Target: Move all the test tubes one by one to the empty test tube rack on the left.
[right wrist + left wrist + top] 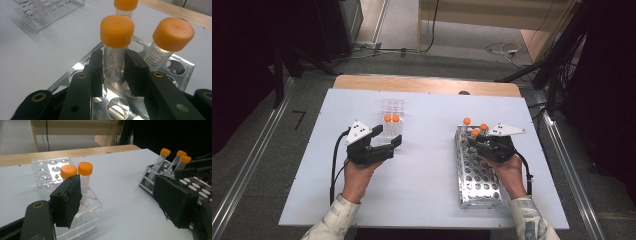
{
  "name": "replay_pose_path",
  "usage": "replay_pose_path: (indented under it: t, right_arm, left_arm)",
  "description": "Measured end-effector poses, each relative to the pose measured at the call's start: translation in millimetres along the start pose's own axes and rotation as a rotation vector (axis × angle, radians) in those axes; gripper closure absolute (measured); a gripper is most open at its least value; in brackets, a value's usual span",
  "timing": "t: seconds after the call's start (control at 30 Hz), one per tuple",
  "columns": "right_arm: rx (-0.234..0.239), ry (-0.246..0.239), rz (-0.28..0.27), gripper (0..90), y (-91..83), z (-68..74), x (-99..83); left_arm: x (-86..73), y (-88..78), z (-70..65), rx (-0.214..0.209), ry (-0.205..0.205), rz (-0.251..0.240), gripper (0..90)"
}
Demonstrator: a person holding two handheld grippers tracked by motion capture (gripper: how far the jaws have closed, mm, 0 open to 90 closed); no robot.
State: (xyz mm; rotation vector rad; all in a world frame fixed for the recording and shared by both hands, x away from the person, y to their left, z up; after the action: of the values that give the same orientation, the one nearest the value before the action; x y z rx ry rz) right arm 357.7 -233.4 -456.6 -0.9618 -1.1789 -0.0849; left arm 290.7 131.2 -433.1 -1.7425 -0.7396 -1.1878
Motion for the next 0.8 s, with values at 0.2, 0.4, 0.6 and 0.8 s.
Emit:
replay_pose_path:
  t: [0.2, 0.4, 0.6, 0.8]
  right_arm:
    - [-0.002, -0.003, -0.001, 71.3, -0.1, 0.0, -0.2]
    - [-0.007, 0.0, -0.017, 71.8, -3.2, 0.8, 1.0]
    - [-0.02, 0.0, -0.065, 72.0, -16.2, 3.8, 7.1]
    - [-0.037, -0.01, -0.121, 72.1, -31.6, 8.1, 15.2]
  left_arm:
    - [-0.2, -0.5, -1.1, -0.004, 0.0, 0.0, 23.0]
    - [1.1, -2.8, -0.1, -0.009, -0.006, -0.006, 23.0]
    - [1.9, -2.9, -1.3, -0.015, -0.002, -0.005, 22.0]
    - [0.5, -1.6, -4.2, -0.014, 0.011, 0.007, 20.7]
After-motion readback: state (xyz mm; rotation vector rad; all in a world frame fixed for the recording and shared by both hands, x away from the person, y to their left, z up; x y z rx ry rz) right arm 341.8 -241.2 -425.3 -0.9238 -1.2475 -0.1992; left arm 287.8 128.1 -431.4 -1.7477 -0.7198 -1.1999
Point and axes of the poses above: each handheld gripper's, and its own axes: y roughly forward along the jaws, x roughly out of its top, z roughly to its left, the point moved 2 cm from there along y, roughly forward along the jaws, and after that the axes turned 6 degrees about x, right-handed, at the moved point
